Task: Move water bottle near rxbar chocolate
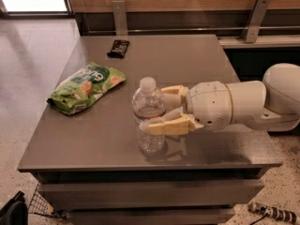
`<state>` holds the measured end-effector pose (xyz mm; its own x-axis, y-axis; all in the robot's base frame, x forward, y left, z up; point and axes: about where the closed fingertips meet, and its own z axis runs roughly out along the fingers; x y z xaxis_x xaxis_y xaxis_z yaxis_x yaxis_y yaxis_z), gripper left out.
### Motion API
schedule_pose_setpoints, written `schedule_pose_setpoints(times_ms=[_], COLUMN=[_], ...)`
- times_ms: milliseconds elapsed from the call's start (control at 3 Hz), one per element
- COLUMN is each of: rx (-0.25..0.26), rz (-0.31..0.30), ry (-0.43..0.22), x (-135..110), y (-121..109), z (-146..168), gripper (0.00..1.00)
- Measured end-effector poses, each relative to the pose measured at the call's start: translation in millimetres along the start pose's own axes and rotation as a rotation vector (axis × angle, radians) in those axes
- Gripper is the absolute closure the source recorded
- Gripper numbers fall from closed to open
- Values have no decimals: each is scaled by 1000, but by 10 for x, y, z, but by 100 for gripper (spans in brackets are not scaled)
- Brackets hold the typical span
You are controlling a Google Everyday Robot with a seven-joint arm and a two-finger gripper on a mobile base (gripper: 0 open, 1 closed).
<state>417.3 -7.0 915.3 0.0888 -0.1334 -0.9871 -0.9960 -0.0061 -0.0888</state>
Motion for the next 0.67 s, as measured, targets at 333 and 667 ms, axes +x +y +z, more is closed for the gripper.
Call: schedule_pose_setpoints(times_ms=[333, 667], rx=[-4, -8], rz=[-3, -5], ry=[1, 2], x=[-13, -26], y=[9, 17], z=[20, 39], gripper=[86, 100])
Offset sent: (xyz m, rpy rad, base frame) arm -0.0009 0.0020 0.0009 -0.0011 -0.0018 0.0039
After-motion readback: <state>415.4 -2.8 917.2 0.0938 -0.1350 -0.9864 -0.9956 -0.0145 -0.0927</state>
